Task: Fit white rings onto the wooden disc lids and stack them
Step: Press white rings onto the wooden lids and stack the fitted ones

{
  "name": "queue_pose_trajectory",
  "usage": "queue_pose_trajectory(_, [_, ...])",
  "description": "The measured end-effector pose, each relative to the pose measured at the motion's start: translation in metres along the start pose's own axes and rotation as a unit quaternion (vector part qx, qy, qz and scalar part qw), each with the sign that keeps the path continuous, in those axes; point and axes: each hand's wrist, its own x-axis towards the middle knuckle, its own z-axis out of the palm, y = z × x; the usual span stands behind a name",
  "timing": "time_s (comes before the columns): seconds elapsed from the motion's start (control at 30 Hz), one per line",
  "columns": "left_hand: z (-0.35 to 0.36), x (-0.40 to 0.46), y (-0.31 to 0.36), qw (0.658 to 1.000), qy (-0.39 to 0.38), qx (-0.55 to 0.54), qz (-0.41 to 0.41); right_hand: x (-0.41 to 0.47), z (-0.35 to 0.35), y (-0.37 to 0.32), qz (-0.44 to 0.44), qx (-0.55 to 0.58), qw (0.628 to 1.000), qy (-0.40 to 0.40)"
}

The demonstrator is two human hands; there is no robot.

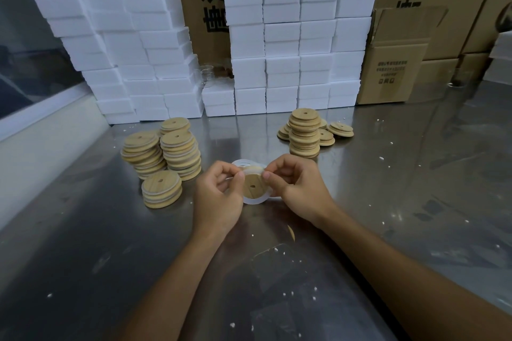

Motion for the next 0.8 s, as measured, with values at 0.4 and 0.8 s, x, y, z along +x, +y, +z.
queue_pose_trajectory(0.4, [-0.006, 0.004, 0.000, 0.995, -0.003, -0.062, -0.083, -0.001, -0.001, -0.003, 0.011, 0.027, 1.000, -0.002])
queue_pose_trajectory(0.8, [-0.026, 0.012, 0.015, 0.988, -0.107, 0.105, 0.039, 0.000, -0.003, -0.002, -0.014, -0.044, 0.999, -0.022])
